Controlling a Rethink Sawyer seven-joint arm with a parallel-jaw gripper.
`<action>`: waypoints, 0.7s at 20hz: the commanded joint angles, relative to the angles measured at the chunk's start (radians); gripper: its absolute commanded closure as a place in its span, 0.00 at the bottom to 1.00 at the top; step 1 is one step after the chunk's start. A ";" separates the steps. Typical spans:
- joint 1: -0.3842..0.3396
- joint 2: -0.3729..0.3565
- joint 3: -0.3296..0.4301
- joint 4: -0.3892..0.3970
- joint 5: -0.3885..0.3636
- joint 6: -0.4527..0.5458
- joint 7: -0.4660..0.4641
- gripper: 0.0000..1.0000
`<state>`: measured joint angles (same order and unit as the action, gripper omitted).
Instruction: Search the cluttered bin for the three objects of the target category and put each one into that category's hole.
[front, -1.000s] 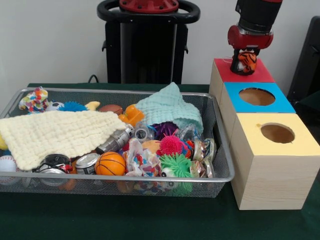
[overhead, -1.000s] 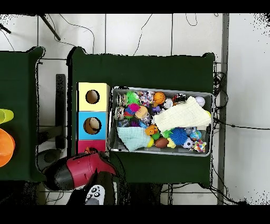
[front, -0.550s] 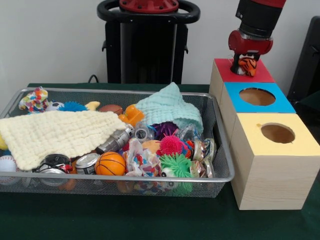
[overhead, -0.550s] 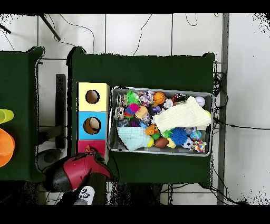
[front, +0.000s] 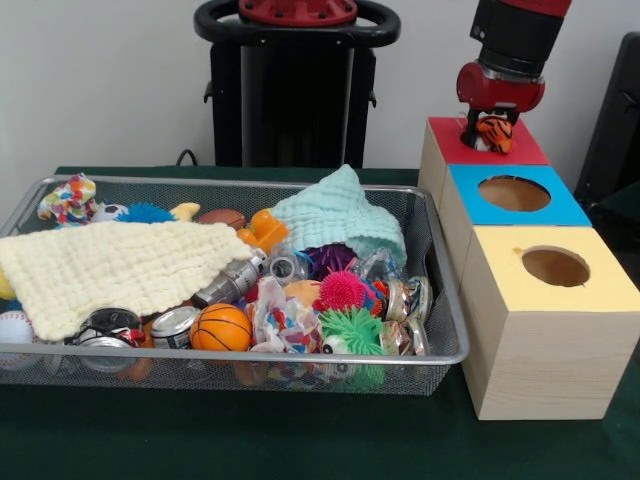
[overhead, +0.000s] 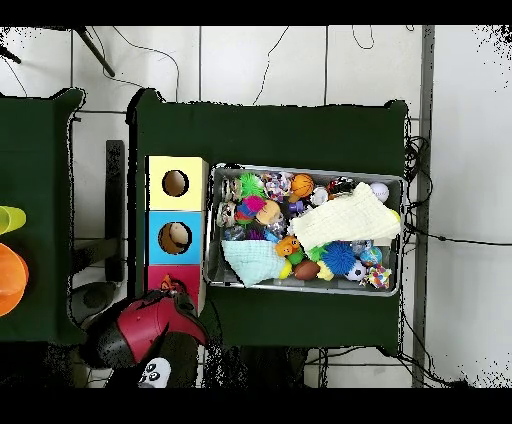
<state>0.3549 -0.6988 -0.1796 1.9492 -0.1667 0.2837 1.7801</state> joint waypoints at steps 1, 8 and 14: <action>-0.031 0.095 -0.026 -0.022 -0.017 -0.066 0.165 0.00; -0.031 0.091 -0.025 -0.019 -0.030 -0.058 0.149 0.00; -0.032 0.095 -0.026 -0.022 -0.029 -0.053 0.148 1.00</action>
<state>0.3546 -0.6908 -0.1855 1.9491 -0.1673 0.2827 1.7801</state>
